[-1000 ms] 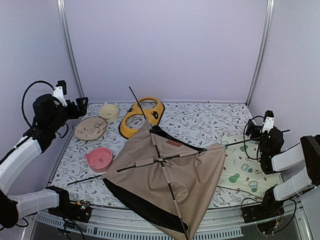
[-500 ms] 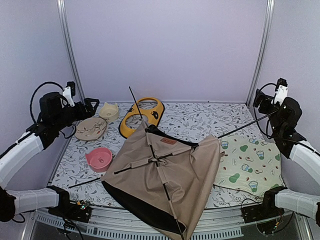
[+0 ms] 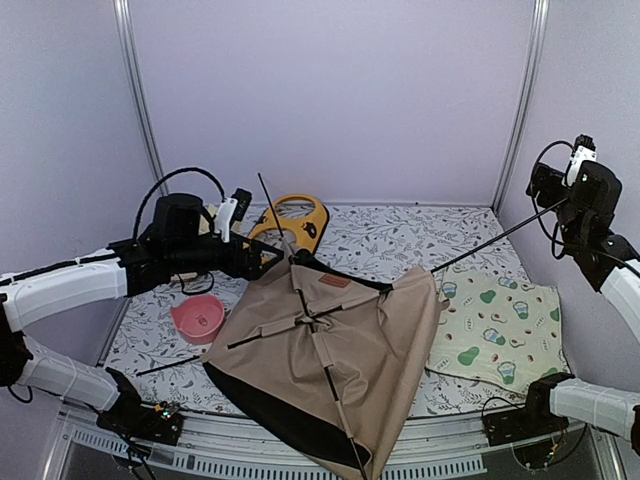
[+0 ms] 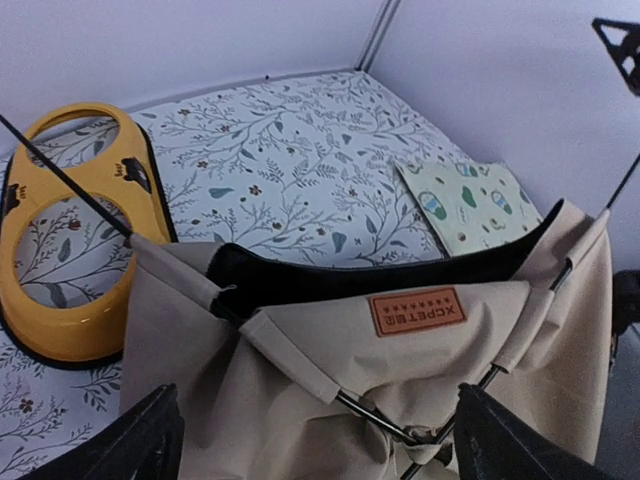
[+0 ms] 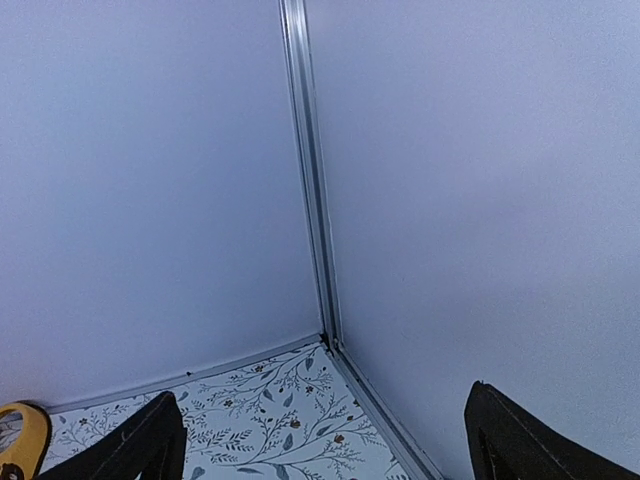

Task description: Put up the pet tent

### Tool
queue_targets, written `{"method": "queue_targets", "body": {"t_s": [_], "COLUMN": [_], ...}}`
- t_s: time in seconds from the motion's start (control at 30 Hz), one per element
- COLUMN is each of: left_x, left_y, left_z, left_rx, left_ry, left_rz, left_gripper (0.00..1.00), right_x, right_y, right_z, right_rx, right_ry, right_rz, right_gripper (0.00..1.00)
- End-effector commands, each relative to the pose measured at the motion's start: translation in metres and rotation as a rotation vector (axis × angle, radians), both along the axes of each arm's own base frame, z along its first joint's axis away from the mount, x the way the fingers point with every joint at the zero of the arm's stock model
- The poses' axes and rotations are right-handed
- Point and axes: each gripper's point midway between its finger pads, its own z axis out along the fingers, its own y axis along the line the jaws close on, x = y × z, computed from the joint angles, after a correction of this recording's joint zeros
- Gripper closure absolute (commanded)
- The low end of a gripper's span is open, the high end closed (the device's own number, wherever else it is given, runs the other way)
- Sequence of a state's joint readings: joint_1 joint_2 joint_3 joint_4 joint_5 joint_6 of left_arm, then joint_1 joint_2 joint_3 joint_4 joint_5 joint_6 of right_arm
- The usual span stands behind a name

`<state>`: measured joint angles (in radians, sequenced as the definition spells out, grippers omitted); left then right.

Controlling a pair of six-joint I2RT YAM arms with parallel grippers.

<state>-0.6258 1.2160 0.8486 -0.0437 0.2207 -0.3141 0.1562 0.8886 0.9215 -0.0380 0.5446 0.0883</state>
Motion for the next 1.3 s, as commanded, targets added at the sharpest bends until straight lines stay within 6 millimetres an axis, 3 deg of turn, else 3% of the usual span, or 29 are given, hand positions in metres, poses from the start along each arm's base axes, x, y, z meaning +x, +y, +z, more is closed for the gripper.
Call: {"method": "queue_targets", "body": {"t_s": [0.0, 0.17, 0.33, 0.53, 0.63, 0.73, 0.83, 0.97, 1.17, 1.27], "left_x": [-0.026, -0.051, -0.072, -0.069, -0.070, -0.071, -0.069, -0.062, -0.059, -0.056], "left_y": [-0.031, -0.056, -0.070, -0.072, -0.077, -0.079, -0.077, -0.070, -0.069, -0.072], "left_z": [-0.034, -0.075, -0.101, -0.133, -0.141, -0.149, -0.153, -0.158, -0.161, -0.156], "left_rx": [0.106, 0.186, 0.254, 0.347, 0.376, 0.407, 0.428, 0.466, 0.476, 0.458], "left_ry": [0.050, 0.122, 0.163, 0.185, 0.184, 0.180, 0.172, 0.160, 0.156, 0.149], "left_rz": [-0.130, -0.224, -0.300, -0.274, -0.279, -0.278, -0.263, -0.215, -0.199, -0.193], "left_gripper": [0.09, 0.19, 0.21, 0.27, 0.32, 0.46, 0.65, 0.98, 1.00, 1.00], "right_x": [-0.001, 0.004, 0.010, 0.011, 0.008, 0.005, 0.002, -0.002, -0.010, -0.005], "right_y": [-0.004, -0.001, 0.003, 0.005, 0.005, 0.001, -0.002, -0.009, -0.016, -0.003], "right_z": [-0.003, 0.005, 0.011, 0.020, 0.026, 0.036, 0.048, 0.076, 0.107, 0.117], "right_rx": [0.035, 0.020, 0.017, 0.005, -0.007, -0.028, -0.054, -0.066, -0.113, -0.106], "right_ry": [0.032, 0.034, 0.049, 0.047, 0.045, 0.036, 0.029, 0.002, -0.019, -0.022], "right_rz": [-0.026, -0.013, 0.009, 0.026, 0.023, 0.005, -0.017, -0.054, -0.101, -0.017], "right_gripper": [0.01, 0.01, 0.01, 0.01, 0.01, 0.01, 0.01, 0.01, 0.01, 0.01]}}
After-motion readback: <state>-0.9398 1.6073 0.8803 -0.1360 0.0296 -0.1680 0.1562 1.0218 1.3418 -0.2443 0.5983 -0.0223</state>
